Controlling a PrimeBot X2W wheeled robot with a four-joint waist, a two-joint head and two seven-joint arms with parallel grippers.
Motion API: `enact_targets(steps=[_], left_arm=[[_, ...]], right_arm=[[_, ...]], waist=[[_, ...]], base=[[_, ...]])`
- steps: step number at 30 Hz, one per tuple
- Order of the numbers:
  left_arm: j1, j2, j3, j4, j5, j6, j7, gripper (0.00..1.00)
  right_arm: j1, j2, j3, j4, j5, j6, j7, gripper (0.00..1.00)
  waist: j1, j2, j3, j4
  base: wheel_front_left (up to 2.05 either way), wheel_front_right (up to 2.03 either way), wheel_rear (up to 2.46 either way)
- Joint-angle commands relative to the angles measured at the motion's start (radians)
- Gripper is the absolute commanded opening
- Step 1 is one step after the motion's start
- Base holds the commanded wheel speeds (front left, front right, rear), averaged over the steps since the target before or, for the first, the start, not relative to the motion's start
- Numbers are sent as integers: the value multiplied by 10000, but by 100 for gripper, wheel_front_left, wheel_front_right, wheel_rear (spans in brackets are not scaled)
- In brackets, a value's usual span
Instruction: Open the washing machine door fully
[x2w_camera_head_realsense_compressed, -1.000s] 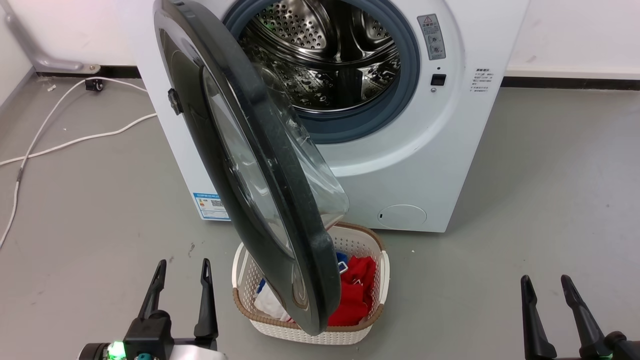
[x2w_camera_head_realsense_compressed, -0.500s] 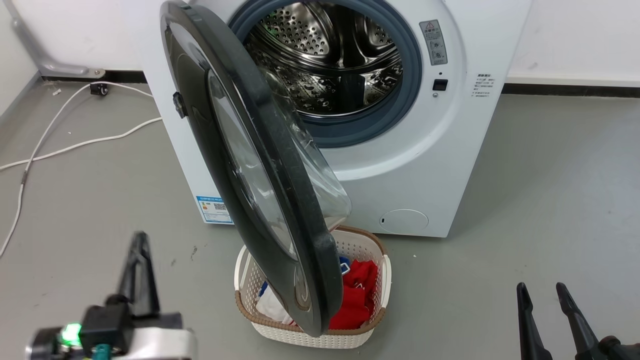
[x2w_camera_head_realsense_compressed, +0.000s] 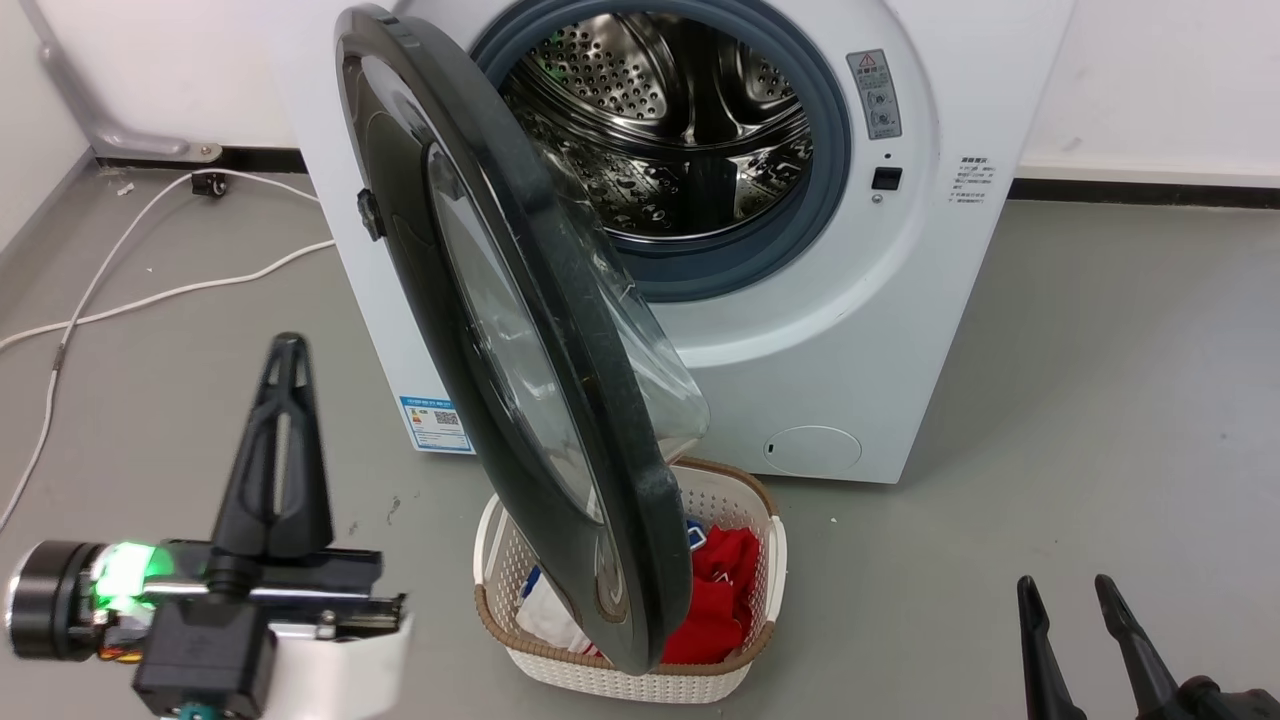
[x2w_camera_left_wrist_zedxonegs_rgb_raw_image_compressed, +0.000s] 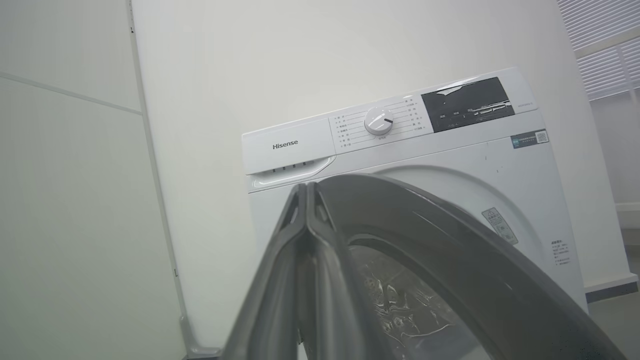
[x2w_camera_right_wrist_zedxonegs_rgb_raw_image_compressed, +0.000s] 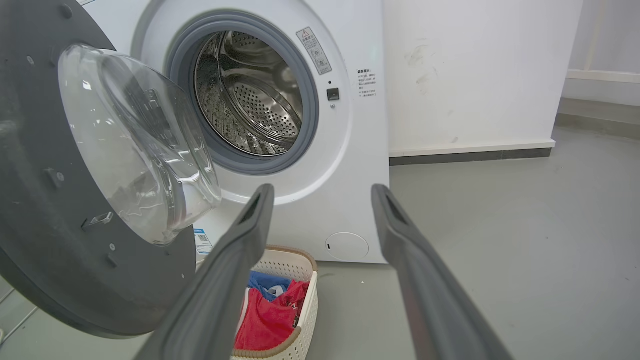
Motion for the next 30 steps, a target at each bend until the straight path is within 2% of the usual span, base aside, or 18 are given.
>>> enact_targets(steps=[1, 13, 26, 30], left_arm=[[-121, 48, -48, -49, 33, -29, -24, 0], [-684, 35, -2446, -590, 359, -792, -24, 0], [-1075, -251, -4921, 308, 243, -1429, -24, 0], [-1034, -310, -5647, 566, 164, -1504, -24, 0]], right_arm=[[38, 30, 3, 15, -34, 19, -18, 100], [102, 29, 93, 229, -75, 19, -19, 100], [2, 29, 198, 400, -44, 19, -18, 100], [-21, 29, 210, 449, -41, 19, -19, 100]], waist=[[0, 0, 0, -9], [0, 0, -49, -53], [0, 0, 41, -396], [0, 0, 80, -511]], base=[[0, 0, 0], [0, 0, 0], [0, 0, 0], [0, 0, 0]])
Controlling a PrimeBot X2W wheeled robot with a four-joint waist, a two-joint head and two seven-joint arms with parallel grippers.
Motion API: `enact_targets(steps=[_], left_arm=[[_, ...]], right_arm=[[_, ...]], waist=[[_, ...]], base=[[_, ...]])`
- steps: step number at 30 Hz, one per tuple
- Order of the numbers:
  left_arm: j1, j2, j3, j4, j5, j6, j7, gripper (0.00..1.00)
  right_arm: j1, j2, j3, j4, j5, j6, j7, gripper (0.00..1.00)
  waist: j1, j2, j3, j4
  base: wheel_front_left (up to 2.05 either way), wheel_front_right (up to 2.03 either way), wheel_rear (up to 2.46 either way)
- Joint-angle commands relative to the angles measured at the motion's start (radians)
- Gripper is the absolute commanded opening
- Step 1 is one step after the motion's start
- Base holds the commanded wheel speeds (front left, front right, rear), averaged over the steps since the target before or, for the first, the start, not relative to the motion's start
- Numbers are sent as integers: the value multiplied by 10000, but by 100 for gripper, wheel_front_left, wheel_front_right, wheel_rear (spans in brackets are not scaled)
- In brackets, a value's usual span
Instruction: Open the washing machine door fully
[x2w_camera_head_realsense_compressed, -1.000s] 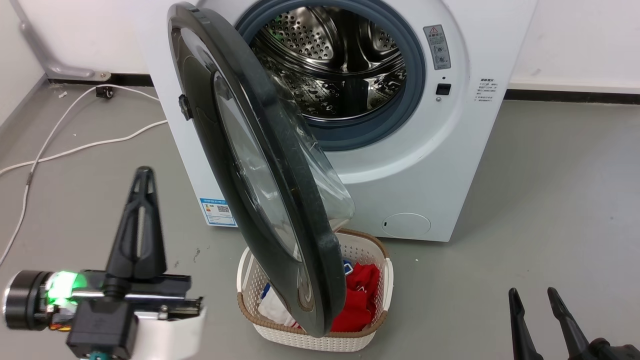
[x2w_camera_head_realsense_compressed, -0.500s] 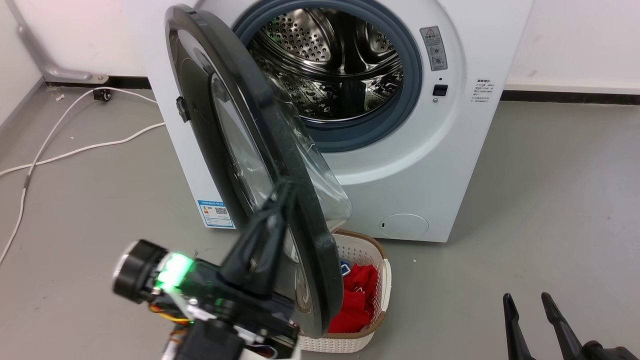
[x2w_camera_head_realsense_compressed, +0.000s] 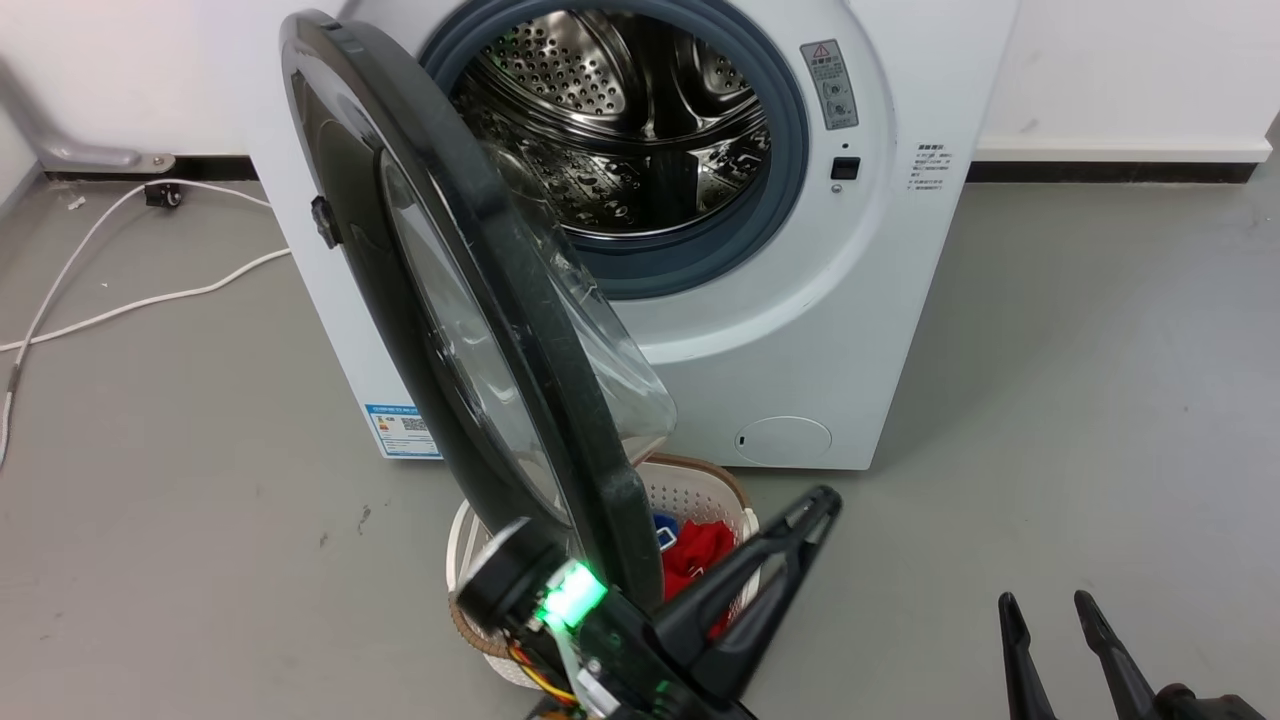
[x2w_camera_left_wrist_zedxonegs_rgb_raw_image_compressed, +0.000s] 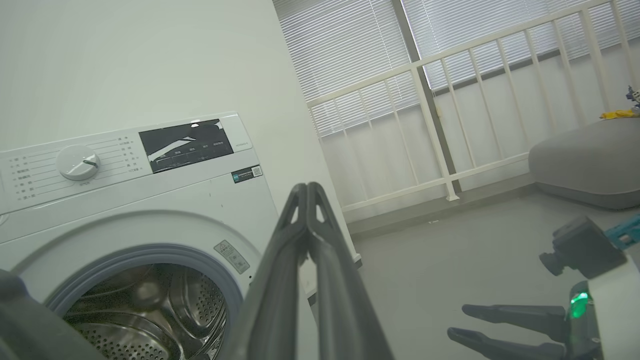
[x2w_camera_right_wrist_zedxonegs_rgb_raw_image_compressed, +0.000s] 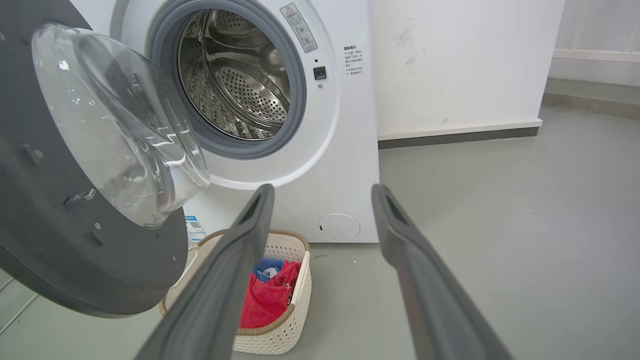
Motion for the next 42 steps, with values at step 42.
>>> enact_targets(steps=[42], left_arm=[[540, 350, 1030, 3745, -1200, 1474, 4, 0]], right_arm=[[-557, 26, 137, 353, -162, 19, -21, 100]], waist=[[-1, 0, 997, 177]], base=[[0, 0, 0]])
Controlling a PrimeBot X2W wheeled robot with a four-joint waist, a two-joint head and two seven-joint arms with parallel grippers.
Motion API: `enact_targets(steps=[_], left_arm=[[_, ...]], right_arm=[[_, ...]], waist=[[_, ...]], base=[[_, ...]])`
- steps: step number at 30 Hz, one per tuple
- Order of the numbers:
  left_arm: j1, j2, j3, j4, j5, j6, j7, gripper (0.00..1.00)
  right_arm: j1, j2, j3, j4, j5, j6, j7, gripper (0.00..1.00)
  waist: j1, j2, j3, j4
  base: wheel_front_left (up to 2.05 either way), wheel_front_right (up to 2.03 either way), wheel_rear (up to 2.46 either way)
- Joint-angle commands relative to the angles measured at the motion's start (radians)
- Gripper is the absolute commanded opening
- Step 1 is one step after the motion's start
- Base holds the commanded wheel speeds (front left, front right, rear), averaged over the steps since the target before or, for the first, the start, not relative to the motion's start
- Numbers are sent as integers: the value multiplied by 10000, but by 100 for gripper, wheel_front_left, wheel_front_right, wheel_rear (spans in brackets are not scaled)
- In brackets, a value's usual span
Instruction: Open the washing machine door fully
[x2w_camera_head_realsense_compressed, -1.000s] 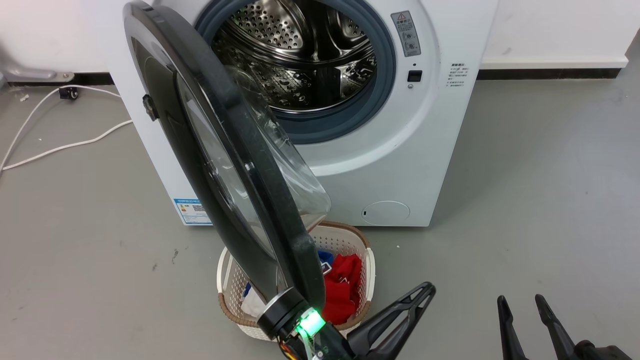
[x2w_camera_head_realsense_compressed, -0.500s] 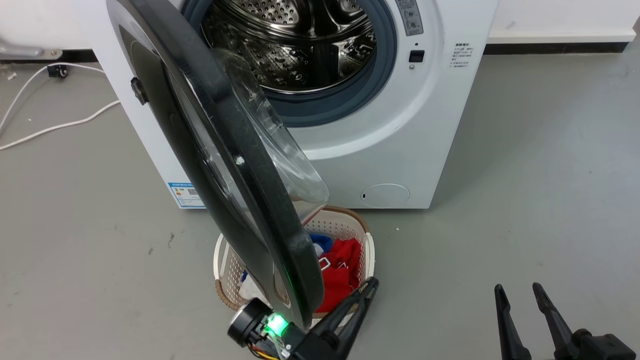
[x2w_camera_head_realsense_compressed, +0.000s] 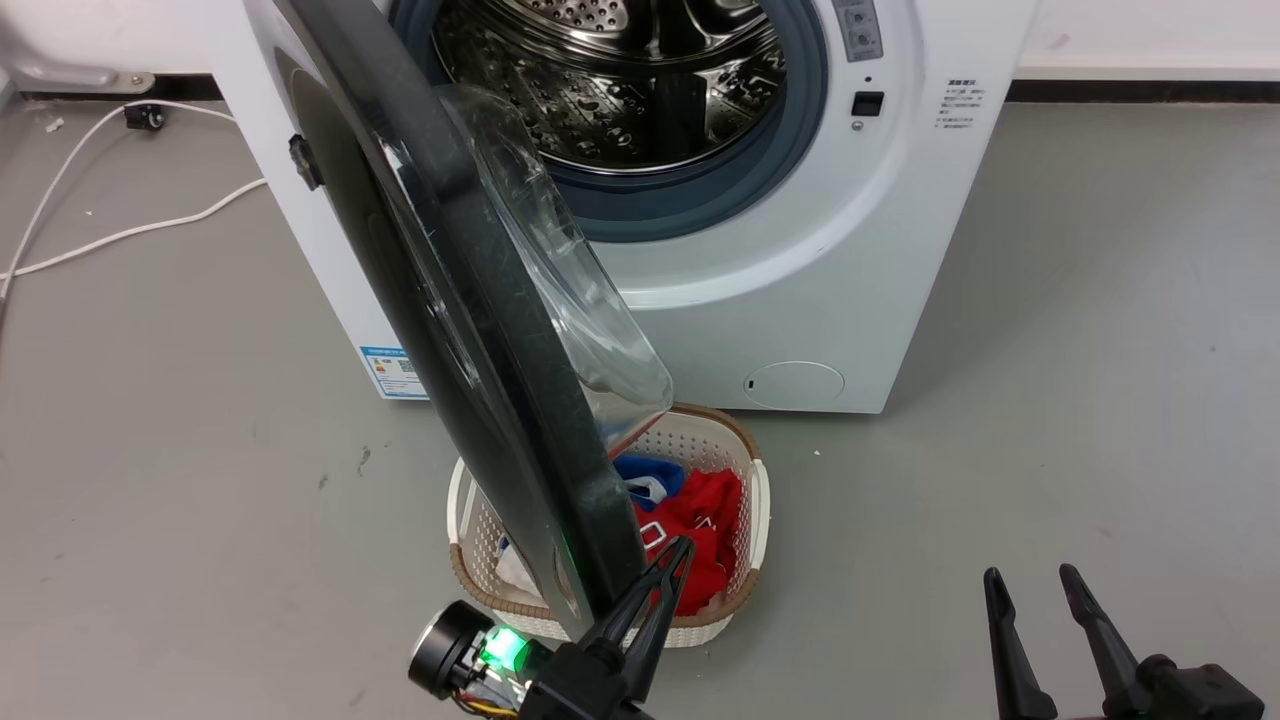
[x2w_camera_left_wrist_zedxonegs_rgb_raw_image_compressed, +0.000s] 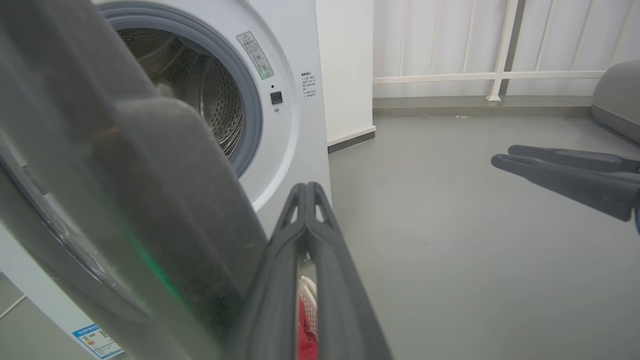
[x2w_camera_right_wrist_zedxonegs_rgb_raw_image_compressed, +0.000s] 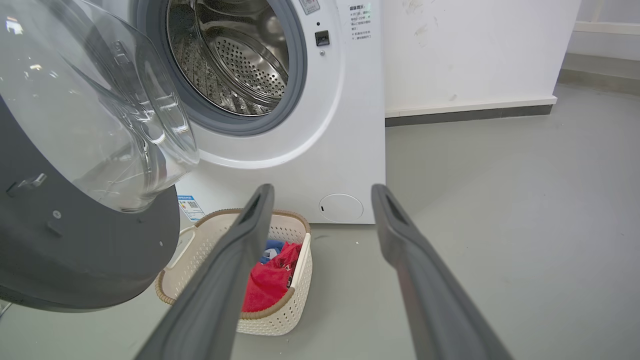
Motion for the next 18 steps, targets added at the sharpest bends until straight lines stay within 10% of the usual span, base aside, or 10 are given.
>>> enact_targets(steps=[1, 18], left_arm=[[47, 218, 391, 54, -15, 236, 40, 0], [1282, 714, 1866, -555, -243, 1017, 46, 0]], right_arm=[[6, 25, 9, 24, 6, 19, -19, 100], [257, 22, 59, 36, 30, 10, -18, 100]], waist=[[-1, 0, -11, 78], [-1, 0, -152, 925]], base=[[0, 0, 0], [0, 0, 0]])
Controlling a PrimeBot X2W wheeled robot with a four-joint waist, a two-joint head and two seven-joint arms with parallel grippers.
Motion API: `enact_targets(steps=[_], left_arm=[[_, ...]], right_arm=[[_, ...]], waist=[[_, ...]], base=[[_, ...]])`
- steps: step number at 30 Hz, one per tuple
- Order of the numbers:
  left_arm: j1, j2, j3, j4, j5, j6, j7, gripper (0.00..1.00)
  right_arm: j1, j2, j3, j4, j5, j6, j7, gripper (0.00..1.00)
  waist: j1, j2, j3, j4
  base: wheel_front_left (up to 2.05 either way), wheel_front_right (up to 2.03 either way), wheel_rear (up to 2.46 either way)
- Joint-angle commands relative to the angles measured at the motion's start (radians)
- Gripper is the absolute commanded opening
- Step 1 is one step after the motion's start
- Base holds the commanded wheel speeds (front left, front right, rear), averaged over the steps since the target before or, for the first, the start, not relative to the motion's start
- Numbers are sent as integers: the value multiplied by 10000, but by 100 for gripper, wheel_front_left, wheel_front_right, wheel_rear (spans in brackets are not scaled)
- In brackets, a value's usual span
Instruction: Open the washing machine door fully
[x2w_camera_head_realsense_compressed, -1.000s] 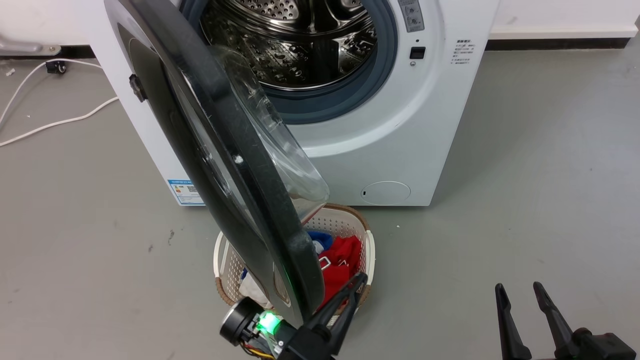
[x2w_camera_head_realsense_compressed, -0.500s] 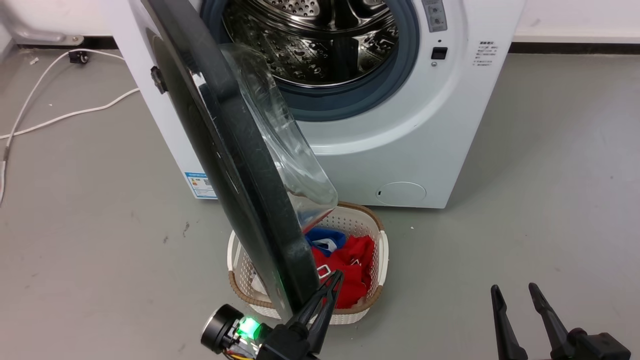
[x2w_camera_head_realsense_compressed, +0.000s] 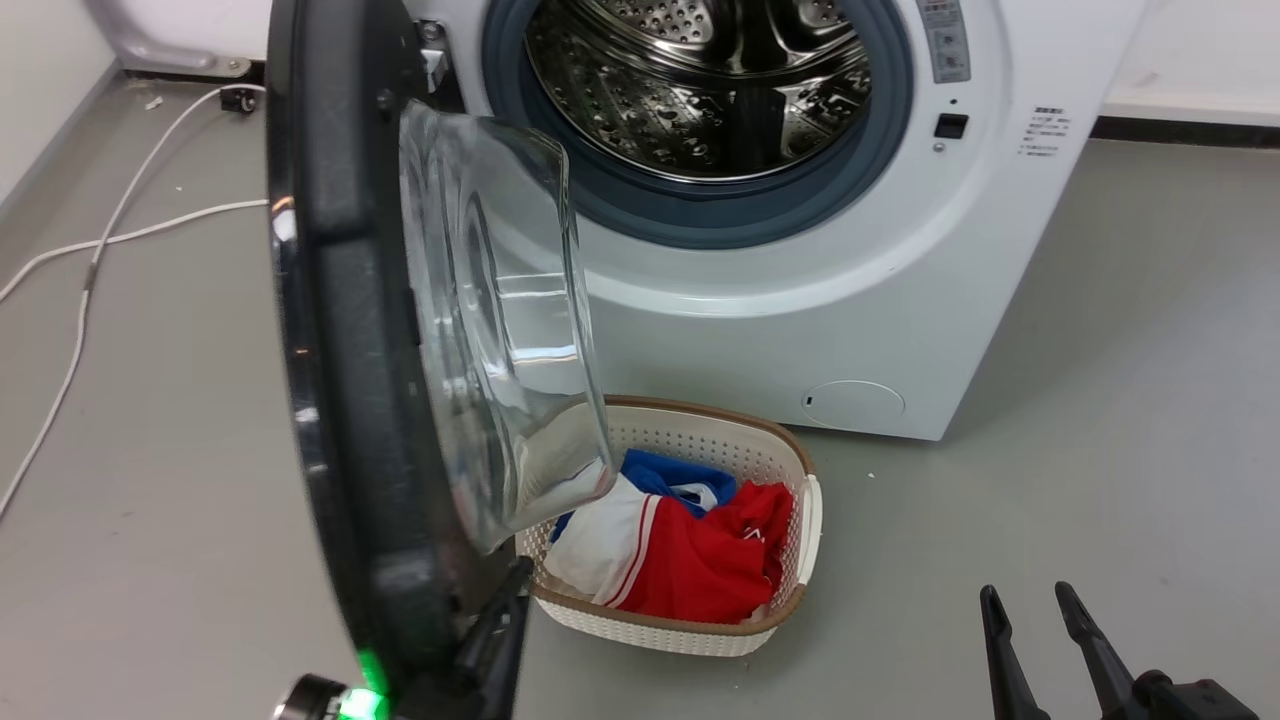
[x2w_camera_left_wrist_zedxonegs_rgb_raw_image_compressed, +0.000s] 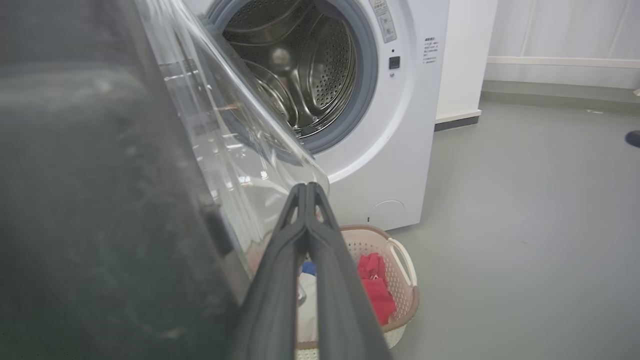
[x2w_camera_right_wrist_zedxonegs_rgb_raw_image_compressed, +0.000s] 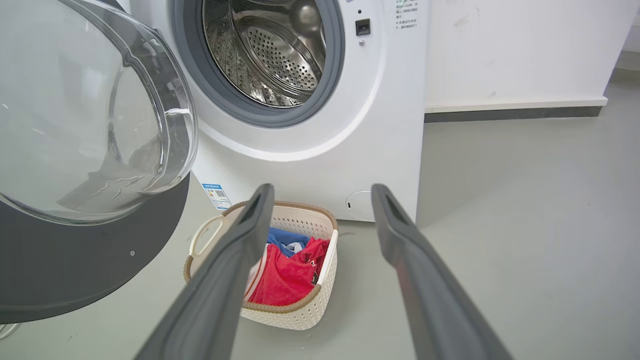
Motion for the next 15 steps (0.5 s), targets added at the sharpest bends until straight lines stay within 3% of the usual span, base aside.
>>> enact_targets(steps=[1, 15], left_arm=[[-123, 178, 311, 35, -70, 115, 49, 0], [492, 519, 1877, -487, -189, 586, 37, 0]], right_arm=[[44, 18, -8, -1, -44, -1, -18, 100], [112, 18, -14, 48, -64, -1, -18, 100]], waist=[[0, 0, -17, 78], [0, 0, -29, 723]], base=[[0, 0, 0], [0, 0, 0]])
